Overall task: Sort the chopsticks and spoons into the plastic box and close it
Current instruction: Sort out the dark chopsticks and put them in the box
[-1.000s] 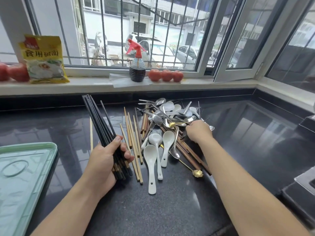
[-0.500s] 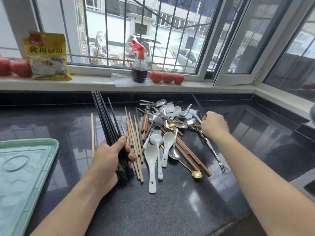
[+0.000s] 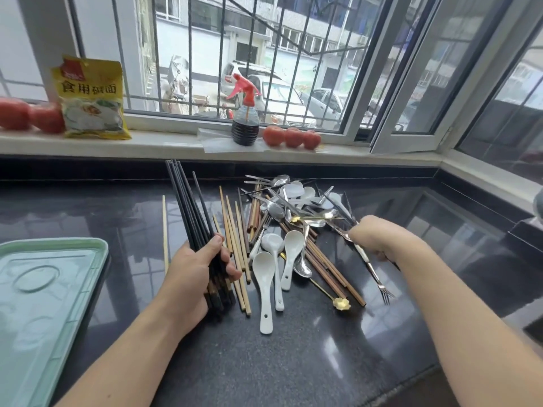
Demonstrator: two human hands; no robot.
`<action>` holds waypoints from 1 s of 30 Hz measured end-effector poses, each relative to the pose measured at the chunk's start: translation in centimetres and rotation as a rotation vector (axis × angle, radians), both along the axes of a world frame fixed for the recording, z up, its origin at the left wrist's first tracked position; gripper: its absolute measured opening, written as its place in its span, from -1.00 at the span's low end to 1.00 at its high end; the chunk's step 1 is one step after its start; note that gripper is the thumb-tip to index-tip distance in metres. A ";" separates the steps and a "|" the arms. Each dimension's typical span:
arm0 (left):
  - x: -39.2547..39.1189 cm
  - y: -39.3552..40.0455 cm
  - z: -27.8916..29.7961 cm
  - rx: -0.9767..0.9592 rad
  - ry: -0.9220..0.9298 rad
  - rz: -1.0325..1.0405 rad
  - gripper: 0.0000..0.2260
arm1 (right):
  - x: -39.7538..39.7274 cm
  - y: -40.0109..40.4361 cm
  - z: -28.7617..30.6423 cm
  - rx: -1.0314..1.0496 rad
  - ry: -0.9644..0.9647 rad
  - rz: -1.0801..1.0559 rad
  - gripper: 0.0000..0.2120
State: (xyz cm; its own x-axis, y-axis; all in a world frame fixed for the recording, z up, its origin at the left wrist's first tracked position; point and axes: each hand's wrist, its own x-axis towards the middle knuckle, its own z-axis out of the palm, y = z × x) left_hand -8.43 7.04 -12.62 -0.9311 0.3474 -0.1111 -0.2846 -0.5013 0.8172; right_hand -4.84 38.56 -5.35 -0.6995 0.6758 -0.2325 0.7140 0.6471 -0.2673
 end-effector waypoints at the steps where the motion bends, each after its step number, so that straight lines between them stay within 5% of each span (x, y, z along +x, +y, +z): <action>1: 0.1 -0.1 0.1 0.003 -0.005 -0.006 -0.95 | 1.1 -0.3 -0.1 -0.071 0.036 -0.031 -0.88; 6: 0.5 -0.6 0.4 0.015 0.002 -0.052 -0.96 | 4.9 -6.8 -0.9 -0.768 0.470 -0.029 -0.76; 8: 0.5 -0.7 0.4 0.014 0.045 -0.072 -0.95 | 4.9 -10.0 -1.1 -0.892 0.516 0.040 -0.68; 12: 0.8 -0.7 0.8 -0.027 0.054 -0.067 -0.90 | 3.0 -16.3 -1.5 -0.725 0.515 0.167 -0.87; 17: 1.3 -0.5 1.3 -0.113 0.067 -0.007 -0.59 | 0.0 -22.1 -3.2 -0.742 0.726 0.246 -0.66; 21: 1.4 -0.6 1.7 -0.121 0.072 0.047 -0.81 | -1.2 -24.2 -3.7 -0.931 0.804 0.145 -0.74; 30: 2.2 -0.4 1.6 -0.144 0.277 -0.053 -0.75 | -1.8 -25.3 -3.5 -0.974 1.002 0.084 -0.72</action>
State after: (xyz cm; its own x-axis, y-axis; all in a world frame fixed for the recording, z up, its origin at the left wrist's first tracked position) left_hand -6.27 6.64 -11.06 -0.9138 0.3955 0.0923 -0.0642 -0.3650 0.9288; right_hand -6.69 13.29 -8.83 -0.8753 0.4821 0.0386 -0.0772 -0.0605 -0.9952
